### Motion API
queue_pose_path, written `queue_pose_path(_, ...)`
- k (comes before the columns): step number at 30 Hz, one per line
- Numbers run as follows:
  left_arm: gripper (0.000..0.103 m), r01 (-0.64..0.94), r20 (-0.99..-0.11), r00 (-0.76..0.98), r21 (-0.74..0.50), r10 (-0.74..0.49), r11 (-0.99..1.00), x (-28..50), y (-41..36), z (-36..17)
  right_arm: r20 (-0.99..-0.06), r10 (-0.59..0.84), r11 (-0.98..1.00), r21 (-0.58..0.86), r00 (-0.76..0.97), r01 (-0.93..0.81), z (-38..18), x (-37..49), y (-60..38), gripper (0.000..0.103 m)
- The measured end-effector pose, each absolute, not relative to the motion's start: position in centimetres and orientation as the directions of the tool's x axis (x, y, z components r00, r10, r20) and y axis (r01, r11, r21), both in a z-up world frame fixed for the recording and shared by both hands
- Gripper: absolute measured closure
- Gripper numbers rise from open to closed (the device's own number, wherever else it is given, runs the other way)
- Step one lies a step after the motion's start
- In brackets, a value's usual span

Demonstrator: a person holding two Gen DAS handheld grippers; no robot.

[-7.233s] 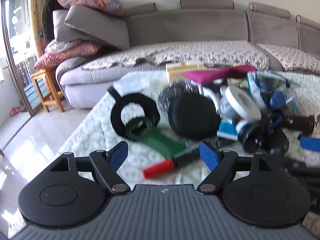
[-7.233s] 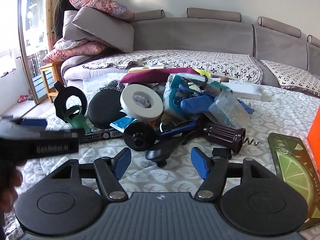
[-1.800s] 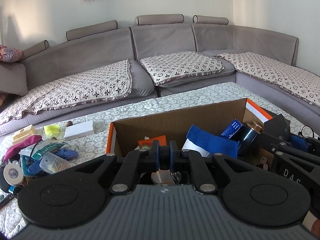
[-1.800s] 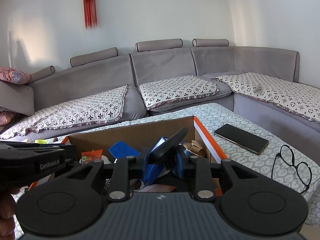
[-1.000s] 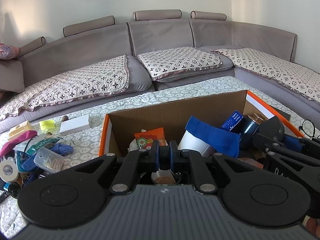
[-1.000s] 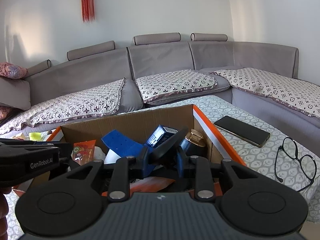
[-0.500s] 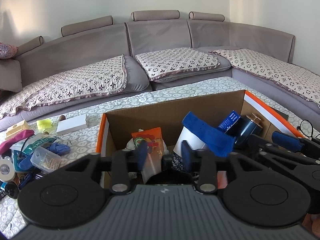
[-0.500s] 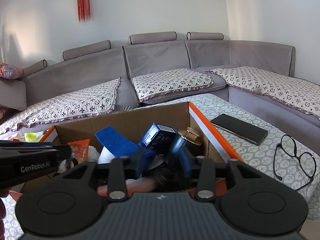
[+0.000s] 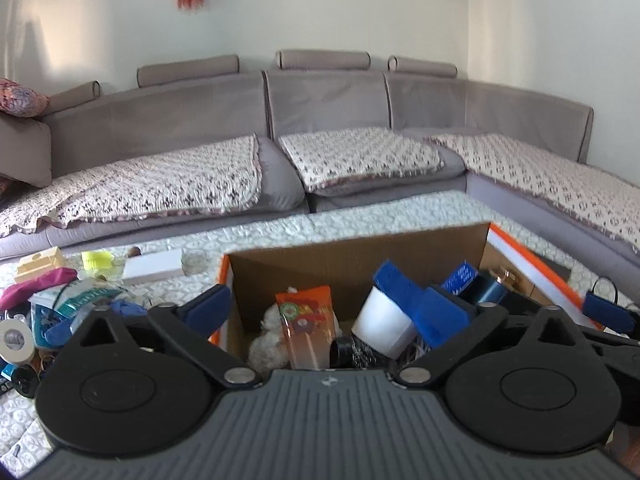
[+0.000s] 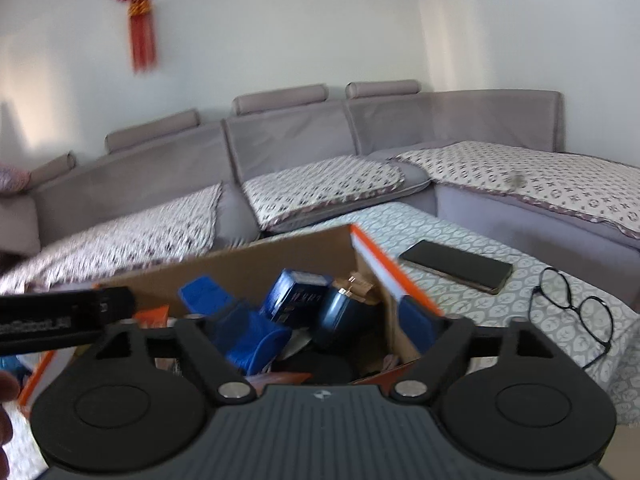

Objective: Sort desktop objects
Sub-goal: 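Open left tool over the orange box while right tool releases the black piece inside, then move both tools back over the cluttered objects on the bed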

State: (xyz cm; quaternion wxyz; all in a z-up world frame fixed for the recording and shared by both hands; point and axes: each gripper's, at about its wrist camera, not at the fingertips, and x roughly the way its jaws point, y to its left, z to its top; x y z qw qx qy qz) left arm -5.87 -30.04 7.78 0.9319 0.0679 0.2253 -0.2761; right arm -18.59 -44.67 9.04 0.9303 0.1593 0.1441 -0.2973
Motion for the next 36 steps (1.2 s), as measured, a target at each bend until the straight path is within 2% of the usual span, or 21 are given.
queue_pose_path(2, 0.0, 0.55, -0.447, 0.746, -0.003, -0.494, 0.835, -6.0, -29.8, 8.0, -0.359, -0.509, 0.757, 0.244, 0.782, 0.606, 9.2, -19.0, -44.8, 0.0)
queue_pose_path(16, 0.0, 0.478, -0.4, 0.805, -0.002, -0.439, 0.879, -6.6, -24.2, 8.2, -0.285, -0.475, 0.806, 0.238, 0.833, 0.541, 10.6, -18.6, -40.1, 0.0)
queue_pose_path(28, 0.0, 0.233, -0.435, 0.882, 0.061, -0.184, 0.971, -3.7, -13.1, 4.3, -0.261, -0.278, 0.918, 0.212, 0.924, 0.336, 10.6, -14.1, -30.3, 0.0)
queue_pose_path(36, 0.0, 0.049, -0.428, 0.904, 0.094, -0.004, 0.994, -1.3, -5.3, 3.3, -0.315, -0.118, 0.974, 0.146, 0.942, 0.171, 9.5, -9.0, -22.8, 0.0)
